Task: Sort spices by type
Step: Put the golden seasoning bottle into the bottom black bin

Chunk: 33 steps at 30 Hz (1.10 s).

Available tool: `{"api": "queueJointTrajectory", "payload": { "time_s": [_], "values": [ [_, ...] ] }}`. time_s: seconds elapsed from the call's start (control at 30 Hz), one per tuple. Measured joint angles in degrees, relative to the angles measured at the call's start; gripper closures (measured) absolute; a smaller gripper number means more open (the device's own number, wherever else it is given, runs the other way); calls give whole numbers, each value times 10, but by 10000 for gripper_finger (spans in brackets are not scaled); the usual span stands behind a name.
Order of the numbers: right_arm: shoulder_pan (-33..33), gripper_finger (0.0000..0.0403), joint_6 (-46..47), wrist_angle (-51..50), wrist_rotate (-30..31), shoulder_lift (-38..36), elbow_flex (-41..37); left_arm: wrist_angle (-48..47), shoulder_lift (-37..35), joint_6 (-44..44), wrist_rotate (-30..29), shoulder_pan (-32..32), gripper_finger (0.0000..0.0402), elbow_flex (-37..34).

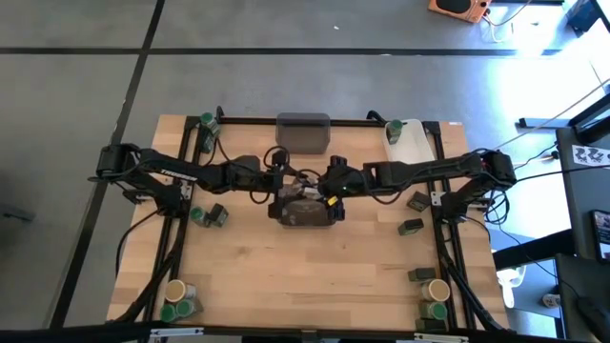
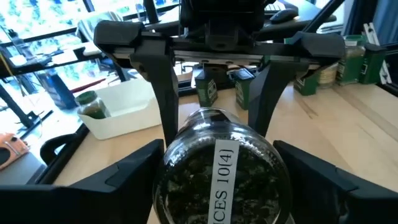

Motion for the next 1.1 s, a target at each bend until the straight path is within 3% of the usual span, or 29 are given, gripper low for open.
{"api": "queueJointTrajectory", "payload": {
  "time_s": [0.17, 0.47, 0.73, 0.9, 1.1],
  "values": [
    [0, 115, 2, 0, 0, 0, 0, -10, -1, 11, 2, 0, 128, 0],
    [0, 68, 6, 7, -1, 0, 0, -9, -2, 9, 10, 0, 125, 0],
    [-1, 62, 18, -86, 18, -65, -1, 8, -15, -19, 10, 11, 125, -7],
    [-1, 61, 10, -52, 38, -134, -60, 105, -24, -46, 36, 14, 125, -51],
    [-30, 61, -5, 80, 18, -208, -177, 219, -25, -62, 58, 24, 124, -85]
  ]
}}
